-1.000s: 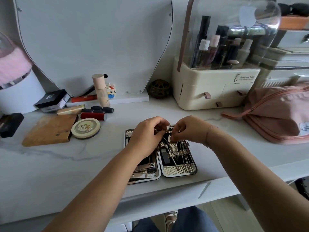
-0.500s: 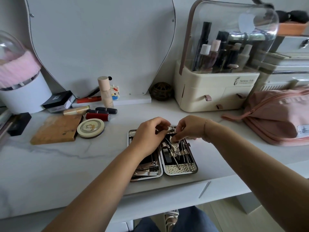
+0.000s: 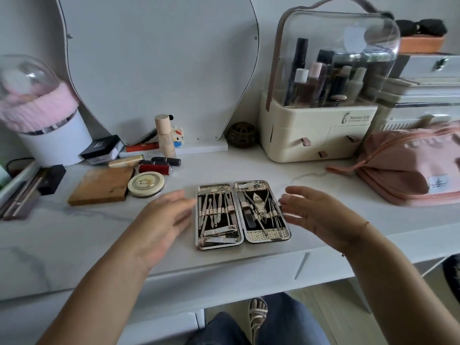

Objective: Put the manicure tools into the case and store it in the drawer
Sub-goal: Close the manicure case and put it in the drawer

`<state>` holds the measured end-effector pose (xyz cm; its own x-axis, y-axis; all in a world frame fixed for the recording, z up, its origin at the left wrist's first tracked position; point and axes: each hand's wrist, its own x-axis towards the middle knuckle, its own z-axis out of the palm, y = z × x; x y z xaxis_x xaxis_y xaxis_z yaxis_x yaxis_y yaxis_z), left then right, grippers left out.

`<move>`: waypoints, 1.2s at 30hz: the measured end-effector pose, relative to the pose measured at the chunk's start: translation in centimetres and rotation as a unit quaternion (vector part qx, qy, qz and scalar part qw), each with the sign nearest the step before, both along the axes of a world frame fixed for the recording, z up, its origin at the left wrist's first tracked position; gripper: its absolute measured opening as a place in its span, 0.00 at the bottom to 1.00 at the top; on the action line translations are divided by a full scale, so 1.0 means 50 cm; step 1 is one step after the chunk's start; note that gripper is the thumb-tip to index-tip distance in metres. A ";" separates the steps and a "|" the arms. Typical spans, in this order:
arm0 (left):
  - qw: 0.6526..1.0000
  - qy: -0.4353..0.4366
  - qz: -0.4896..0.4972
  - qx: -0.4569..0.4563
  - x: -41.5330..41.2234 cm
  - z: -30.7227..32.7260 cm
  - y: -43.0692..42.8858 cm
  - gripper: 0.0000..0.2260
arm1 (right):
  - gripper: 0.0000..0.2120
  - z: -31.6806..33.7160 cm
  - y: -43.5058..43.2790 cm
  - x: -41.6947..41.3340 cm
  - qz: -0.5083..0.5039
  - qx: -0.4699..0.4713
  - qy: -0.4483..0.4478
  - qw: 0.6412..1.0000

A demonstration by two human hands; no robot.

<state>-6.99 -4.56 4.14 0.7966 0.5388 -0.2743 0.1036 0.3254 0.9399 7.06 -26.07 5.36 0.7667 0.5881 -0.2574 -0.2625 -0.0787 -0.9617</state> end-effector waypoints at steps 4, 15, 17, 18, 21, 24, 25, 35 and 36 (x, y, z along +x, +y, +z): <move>0.997 0.011 -0.012 -0.071 0.013 0.013 -0.003 0.03 | 0.21 -0.007 0.005 -0.006 -0.036 0.026 0.013 0.999; 0.987 -0.136 -0.073 -0.045 0.074 0.032 -0.073 0.10 | 0.04 -0.030 0.007 0.003 -0.093 0.134 0.109 0.980; 0.978 -0.105 -0.111 0.139 0.088 0.003 -0.105 0.09 | 0.03 -0.029 0.007 0.005 -0.079 0.122 0.104 0.984; 0.957 -0.081 -0.127 0.249 0.093 -0.018 -0.116 0.09 | 0.04 -0.029 0.006 0.005 -0.063 0.111 0.093 0.987; 0.860 -0.042 -0.133 0.491 0.102 -0.063 -0.135 0.12 | 0.06 -0.027 0.002 0.007 -0.013 0.079 0.050 0.996; 0.836 -0.060 -0.117 0.532 0.100 -0.066 -0.141 0.14 | 0.09 -0.026 0.005 0.016 0.027 0.025 -0.006 0.999; 0.838 -0.065 -0.118 0.528 0.099 -0.066 -0.139 0.14 | 0.11 -0.026 0.010 0.018 0.030 -0.004 -0.028 0.999; 0.833 -0.064 -0.122 0.535 0.101 -0.070 -0.127 0.19 | 0.15 -0.063 0.041 -0.005 -0.096 -0.120 -0.195 0.969; 0.817 -0.055 -0.136 0.558 0.103 -0.073 -0.125 0.21 | 0.15 -0.069 0.041 -0.010 -0.113 -0.150 -0.239 0.953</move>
